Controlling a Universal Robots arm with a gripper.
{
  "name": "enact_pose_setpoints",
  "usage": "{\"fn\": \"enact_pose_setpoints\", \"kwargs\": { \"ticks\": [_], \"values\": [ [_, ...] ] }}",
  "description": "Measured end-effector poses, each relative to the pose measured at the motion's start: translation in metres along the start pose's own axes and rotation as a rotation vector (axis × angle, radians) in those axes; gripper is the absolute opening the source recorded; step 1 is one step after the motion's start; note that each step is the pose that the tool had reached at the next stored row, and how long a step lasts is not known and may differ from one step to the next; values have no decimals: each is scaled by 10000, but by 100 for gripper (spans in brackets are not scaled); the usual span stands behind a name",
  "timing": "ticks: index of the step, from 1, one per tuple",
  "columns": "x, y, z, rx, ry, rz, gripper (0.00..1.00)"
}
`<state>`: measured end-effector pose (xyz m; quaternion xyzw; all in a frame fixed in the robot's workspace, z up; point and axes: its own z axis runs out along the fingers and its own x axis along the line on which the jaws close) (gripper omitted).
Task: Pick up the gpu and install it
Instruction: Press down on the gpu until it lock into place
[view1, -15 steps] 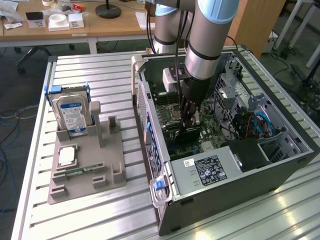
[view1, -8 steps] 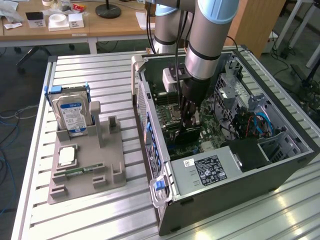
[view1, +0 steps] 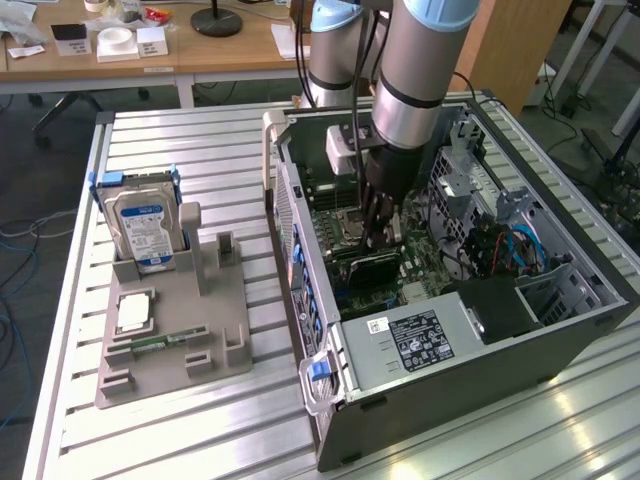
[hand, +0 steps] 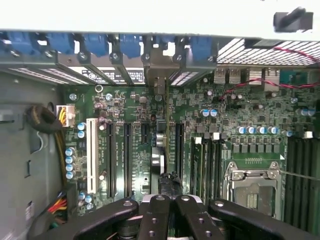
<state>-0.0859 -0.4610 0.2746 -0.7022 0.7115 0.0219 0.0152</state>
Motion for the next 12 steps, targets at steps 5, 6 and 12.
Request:
{"fn": "enact_pose_setpoints", "kwargs": {
  "ticks": [5, 6, 12],
  "values": [
    [-7, 1, -139, 0, 2, 0, 11],
    [-9, 2, -168, 0, 1, 0, 11],
    [-18, 3, -332, -1, 1, 0, 11]
  ]
}}
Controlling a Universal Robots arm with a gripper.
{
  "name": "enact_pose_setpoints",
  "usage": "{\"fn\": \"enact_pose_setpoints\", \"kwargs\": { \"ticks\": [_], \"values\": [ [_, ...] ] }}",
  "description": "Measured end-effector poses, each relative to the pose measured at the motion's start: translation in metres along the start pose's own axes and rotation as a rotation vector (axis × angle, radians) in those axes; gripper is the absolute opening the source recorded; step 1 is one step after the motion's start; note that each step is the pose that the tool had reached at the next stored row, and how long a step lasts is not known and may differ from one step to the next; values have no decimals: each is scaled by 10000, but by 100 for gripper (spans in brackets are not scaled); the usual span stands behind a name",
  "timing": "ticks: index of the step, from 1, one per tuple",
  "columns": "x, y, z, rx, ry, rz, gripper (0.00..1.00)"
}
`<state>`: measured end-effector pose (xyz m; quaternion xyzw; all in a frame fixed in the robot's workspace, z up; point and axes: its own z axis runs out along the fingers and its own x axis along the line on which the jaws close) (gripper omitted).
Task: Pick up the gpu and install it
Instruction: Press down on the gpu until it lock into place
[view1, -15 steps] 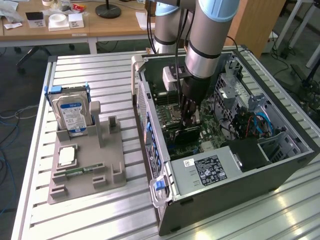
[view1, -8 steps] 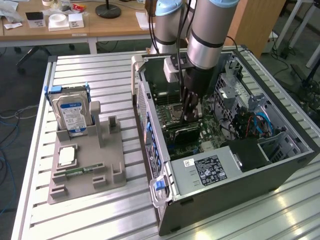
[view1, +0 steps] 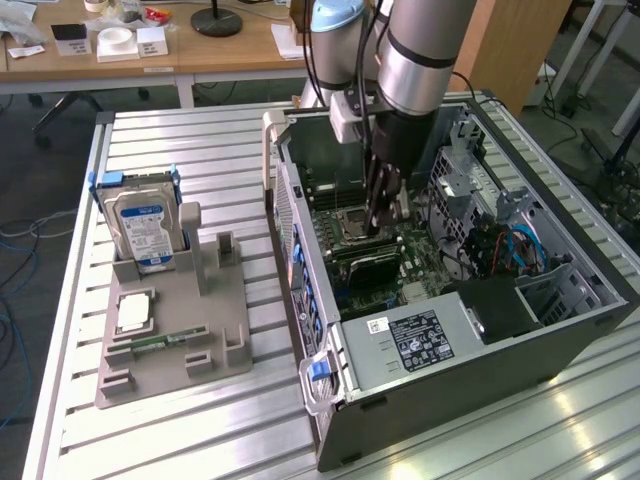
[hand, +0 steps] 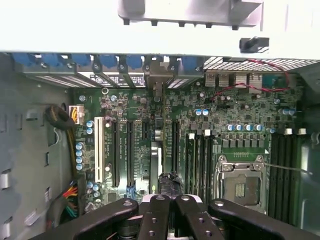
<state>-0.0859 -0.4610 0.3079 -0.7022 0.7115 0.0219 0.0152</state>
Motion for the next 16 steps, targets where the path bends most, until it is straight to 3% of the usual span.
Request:
{"fn": "enact_pose_setpoints", "kwargs": {
  "ticks": [9, 16],
  "values": [
    [-11, 2, -205, 1, 0, 0, 11],
    [-11, 2, -221, 0, -1, 0, 11]
  ]
}}
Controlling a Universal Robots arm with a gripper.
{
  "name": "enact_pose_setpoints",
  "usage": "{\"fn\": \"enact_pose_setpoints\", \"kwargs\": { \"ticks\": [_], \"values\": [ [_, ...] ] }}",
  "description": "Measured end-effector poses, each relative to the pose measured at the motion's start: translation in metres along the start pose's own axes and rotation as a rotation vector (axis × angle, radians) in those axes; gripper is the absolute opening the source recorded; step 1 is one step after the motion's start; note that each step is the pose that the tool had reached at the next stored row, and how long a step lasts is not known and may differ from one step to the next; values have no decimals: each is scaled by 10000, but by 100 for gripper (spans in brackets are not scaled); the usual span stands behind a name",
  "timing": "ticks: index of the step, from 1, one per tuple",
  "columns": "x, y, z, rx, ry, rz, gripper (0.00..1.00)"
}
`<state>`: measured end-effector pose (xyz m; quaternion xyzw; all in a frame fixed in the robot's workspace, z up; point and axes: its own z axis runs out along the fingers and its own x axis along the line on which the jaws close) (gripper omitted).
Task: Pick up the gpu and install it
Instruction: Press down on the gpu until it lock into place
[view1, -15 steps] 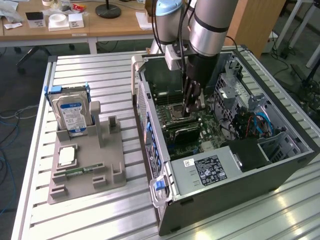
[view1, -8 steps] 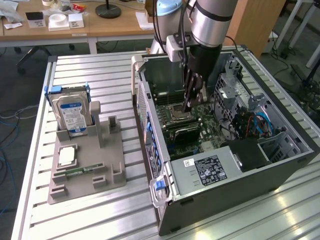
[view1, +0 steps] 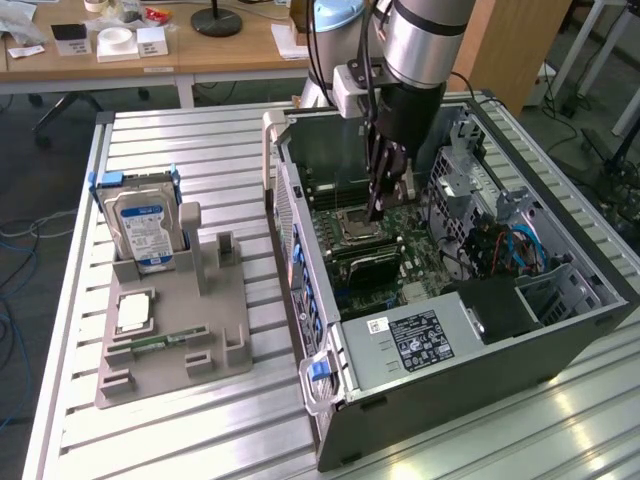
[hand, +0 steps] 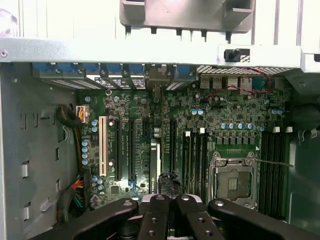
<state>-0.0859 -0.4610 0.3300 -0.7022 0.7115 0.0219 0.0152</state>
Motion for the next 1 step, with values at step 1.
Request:
{"fn": "enact_pose_setpoints", "kwargs": {
  "ticks": [1],
  "values": [
    [0, 0, 0, 0, 0, 0, 11]
  ]
}}
